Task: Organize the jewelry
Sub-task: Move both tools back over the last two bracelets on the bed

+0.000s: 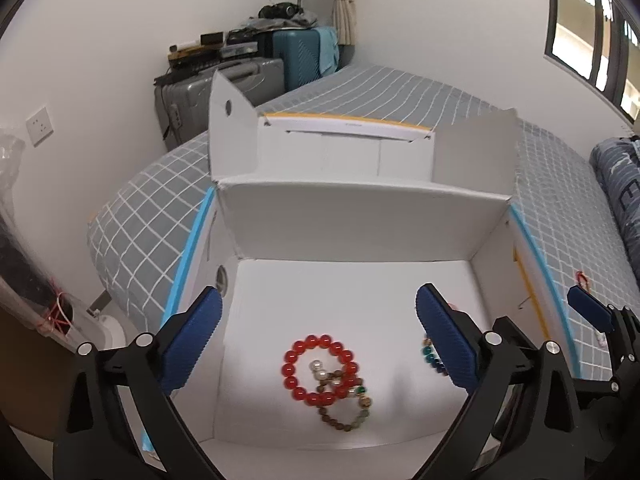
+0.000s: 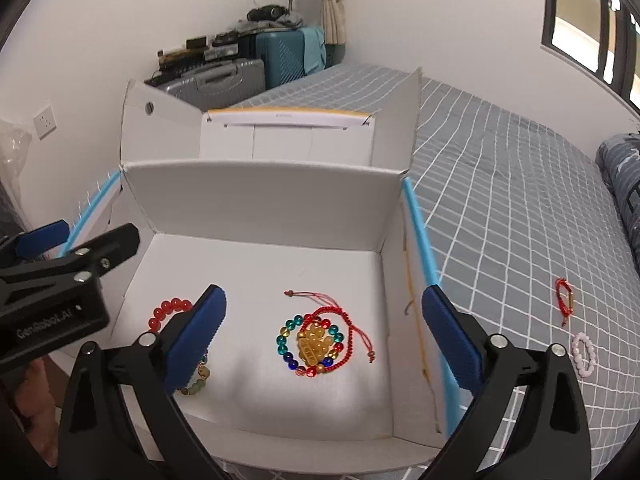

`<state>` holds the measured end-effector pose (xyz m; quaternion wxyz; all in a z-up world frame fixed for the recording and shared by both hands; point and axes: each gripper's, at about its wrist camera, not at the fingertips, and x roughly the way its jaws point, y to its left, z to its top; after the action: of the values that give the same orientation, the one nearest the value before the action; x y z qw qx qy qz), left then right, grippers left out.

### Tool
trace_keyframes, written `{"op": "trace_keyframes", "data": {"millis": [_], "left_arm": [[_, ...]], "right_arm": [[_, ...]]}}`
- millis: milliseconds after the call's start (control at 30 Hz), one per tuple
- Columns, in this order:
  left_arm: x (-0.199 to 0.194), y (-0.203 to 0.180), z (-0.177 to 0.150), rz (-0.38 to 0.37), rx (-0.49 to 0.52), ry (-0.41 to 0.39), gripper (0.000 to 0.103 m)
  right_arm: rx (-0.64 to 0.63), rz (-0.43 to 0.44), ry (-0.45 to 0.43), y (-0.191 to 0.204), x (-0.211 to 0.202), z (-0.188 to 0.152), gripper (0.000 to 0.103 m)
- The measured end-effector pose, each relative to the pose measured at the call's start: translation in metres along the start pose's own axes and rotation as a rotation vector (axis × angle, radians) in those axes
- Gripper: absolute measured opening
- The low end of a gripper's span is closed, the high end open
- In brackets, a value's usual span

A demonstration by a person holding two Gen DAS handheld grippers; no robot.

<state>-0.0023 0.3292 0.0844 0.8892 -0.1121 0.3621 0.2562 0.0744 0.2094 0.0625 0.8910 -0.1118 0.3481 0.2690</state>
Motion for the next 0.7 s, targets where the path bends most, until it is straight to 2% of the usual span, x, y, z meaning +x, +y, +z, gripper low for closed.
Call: {"op": "trace_keyframes", "data": {"millis": [300, 700], "left_arm": [[-0.024, -0.045, 0.003, -0.080, 0.038, -0.046, 0.097], [-0.049, -0.132, -0.006, -0.203, 0.118, -0.064, 0.097]], "right_arm": [[0.027, -0.049, -0.054, -0.040, -0.043, -0.006, 0.095], [0.140, -0.156, -0.089, -0.129, -0.099, -0.028, 0.095]]}}
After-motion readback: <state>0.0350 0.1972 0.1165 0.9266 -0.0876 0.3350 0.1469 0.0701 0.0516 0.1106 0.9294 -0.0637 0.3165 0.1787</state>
